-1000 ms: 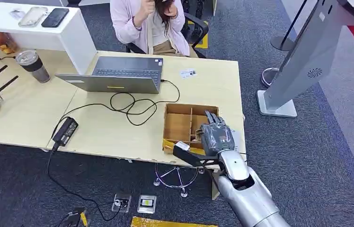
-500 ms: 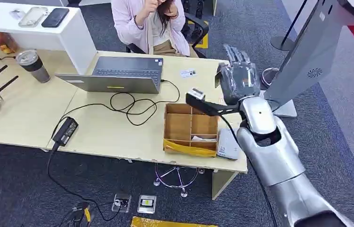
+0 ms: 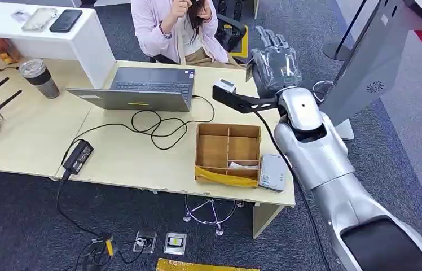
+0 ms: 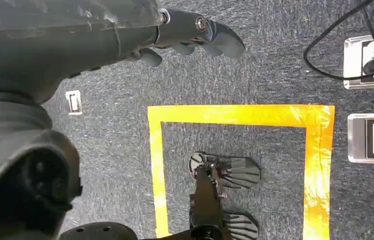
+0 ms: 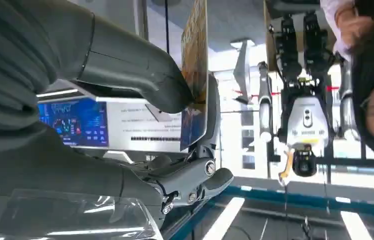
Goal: Pass the card to the sensor for recognition and then transmit it.
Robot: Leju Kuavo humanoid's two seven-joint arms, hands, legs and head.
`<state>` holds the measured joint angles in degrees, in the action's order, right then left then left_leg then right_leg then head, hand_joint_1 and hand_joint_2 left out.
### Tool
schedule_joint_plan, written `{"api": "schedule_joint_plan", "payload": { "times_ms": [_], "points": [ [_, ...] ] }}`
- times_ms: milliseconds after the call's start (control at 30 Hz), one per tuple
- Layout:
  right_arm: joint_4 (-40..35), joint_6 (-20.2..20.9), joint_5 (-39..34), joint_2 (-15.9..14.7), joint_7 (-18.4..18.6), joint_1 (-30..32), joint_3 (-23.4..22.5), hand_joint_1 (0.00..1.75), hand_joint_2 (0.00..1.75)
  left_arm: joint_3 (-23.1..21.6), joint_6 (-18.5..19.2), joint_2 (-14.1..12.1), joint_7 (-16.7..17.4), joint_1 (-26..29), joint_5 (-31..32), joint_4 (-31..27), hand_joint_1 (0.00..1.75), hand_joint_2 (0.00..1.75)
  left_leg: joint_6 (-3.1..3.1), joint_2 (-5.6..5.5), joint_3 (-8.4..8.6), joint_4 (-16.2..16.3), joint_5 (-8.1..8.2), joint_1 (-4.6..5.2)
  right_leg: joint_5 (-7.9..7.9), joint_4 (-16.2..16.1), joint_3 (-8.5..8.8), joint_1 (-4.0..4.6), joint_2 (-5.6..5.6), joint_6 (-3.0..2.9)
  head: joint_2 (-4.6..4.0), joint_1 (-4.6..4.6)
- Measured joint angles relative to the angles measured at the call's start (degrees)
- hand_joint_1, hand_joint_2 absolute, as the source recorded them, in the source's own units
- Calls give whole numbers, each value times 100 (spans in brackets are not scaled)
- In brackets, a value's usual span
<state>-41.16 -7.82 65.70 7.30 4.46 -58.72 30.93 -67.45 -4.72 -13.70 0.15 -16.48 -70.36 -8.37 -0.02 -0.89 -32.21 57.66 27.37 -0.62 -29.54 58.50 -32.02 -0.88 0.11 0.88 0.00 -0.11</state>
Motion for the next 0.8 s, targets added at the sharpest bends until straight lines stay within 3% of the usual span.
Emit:
{"api": "schedule_joint_plan", "payload": {
  "times_ms": [367, 800],
  "points": [
    [1128, 111, -120, 361, 22, -84, 0, 175, 175, -57, 2, 2, 96, -87, 37, 0, 0, 0, 0, 1, 1, 0, 0, 0, 0, -1, -2, 0, 1, 0, 0, 2],
    [1559, 120, -135, 503, 9, -87, 0, 175, 175, -127, -7, 9, 166, -130, 31, 0, 0, 0, -1, 1, 1, 0, 0, 0, 0, 0, -2, 0, 2, 0, 0, 2]
  ]
}}
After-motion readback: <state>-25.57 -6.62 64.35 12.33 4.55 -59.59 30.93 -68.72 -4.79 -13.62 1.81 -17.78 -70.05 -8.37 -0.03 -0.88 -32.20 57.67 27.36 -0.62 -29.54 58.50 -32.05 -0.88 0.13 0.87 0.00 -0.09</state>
